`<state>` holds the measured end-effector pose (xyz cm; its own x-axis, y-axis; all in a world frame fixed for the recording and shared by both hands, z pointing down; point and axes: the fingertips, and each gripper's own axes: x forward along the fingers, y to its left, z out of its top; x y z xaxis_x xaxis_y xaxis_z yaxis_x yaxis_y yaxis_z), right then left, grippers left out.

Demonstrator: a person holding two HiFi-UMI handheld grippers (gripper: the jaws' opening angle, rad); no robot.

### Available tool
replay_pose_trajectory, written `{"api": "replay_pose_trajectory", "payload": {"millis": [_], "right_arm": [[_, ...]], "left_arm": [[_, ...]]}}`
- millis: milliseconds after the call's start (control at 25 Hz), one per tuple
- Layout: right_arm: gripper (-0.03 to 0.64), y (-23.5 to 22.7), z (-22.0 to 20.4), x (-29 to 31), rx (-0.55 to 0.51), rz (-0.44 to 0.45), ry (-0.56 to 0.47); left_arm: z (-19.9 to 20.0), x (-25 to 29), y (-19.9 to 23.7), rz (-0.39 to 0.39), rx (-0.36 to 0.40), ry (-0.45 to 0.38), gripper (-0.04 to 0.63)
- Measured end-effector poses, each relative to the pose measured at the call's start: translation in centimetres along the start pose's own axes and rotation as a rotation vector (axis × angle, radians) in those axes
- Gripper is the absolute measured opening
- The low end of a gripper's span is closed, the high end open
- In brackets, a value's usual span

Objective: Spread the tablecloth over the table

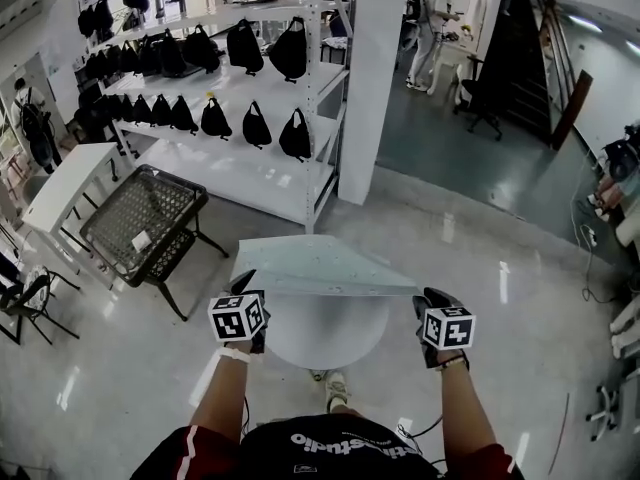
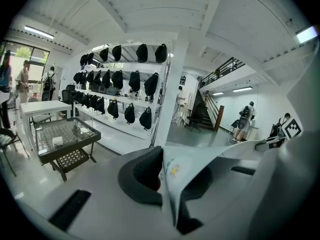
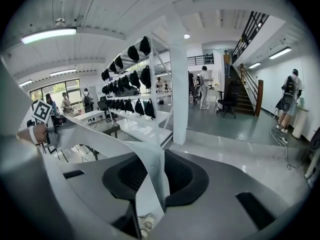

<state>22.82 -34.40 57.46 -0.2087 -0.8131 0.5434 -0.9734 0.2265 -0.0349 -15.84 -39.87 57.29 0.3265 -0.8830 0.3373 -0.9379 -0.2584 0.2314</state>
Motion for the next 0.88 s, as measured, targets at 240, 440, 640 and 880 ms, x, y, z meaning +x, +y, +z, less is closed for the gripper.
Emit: {"api": "replay_pose_trajectory", "payload": {"millis": [240, 440, 640, 880], "right_arm": [[0.121, 1.3, -3.1, -1.7, -0.016, 0.039, 0.054], [0.127, 3.2, -5.5, -2.6, -0.042, 0.078, 0.096], [0.094, 5.2, -7.2, -2.6, -0.052, 0.089, 0.100], [0.051, 6.3, -8.3, -1.8, -0.014, 0.061, 0.087]], "left_arm": [[-2.0, -1.4, 0.2, -0.014, 0.011, 0.044, 0.028], [-3.7, -2.4, 1.3, -0.015, 0.012, 0.077, 0.029], [-4.8, -3.2, 3.0, 0.007, 0.000, 0.104, 0.035], [-7.0, -3.9, 4.3, -0.003, 0.002, 0.168, 0.043]]}}
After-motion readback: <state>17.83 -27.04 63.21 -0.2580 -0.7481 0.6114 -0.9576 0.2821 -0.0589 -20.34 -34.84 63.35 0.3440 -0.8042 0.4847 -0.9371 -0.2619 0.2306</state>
